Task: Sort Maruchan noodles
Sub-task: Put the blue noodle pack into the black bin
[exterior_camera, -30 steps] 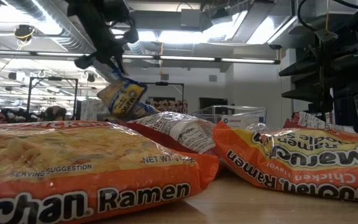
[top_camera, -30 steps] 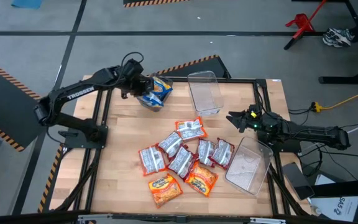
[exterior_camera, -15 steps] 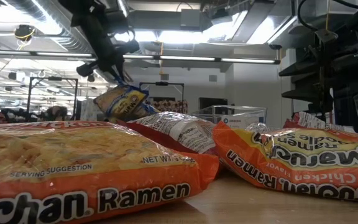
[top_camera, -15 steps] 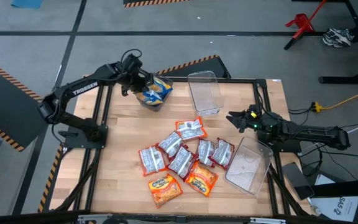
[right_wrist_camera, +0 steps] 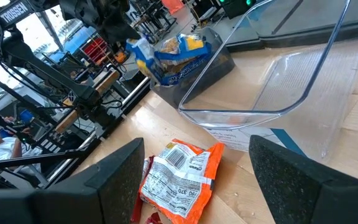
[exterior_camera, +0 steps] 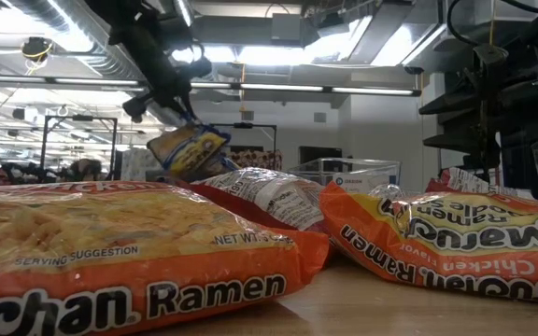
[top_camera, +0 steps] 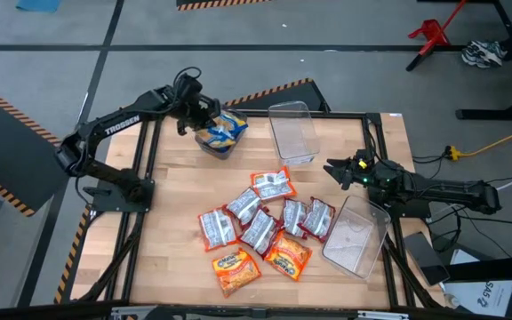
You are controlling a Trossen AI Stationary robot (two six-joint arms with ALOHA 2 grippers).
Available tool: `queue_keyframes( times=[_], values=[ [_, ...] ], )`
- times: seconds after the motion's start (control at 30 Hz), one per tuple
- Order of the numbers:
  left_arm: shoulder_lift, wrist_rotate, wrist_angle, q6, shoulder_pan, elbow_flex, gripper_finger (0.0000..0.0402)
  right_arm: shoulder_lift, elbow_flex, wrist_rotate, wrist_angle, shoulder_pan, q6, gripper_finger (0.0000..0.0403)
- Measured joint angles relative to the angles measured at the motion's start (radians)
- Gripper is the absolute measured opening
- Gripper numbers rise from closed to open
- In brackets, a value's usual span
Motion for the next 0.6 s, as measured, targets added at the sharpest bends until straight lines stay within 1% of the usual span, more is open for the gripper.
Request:
queue_keyframes(
  times=[0.1, 0.2, 0.3, 0.37, 0.47, 0.6],
  values=[
    [0.000, 0.001, 0.024, 0.003, -0.005, -0.033, 0.0003, 0.000, 0.000, 0.000, 0.000, 0.000, 0.000, 0.0278],
    [0.000, 0.013, 0.059, -0.032, -0.005, -0.085, 0.0004, 0.000, 0.000, 0.000, 0.000, 0.000, 0.000, 0.0278],
    [0.000, 0.047, 0.139, -0.046, -0.006, -0.137, 0.0003, 0.000, -0.001, -0.003, 0.009, 0.000, 0.006, 0.0278],
    [0.000, 0.047, 0.182, -0.047, -0.013, -0.165, 0.0004, 0.000, -0.003, -0.010, 0.027, 0.000, 0.006, 0.0278],
    [0.000, 0.042, 0.226, -0.048, -0.017, -0.189, 0.0012, 0.000, -0.003, -0.007, 0.060, 0.000, 0.000, 0.0278],
    [0.000, 0.027, 0.226, -0.047, -0.016, -0.192, 0.0027, 0.000, -0.001, 0.020, 0.077, 0.000, -0.023, 0.0278]
  ],
)
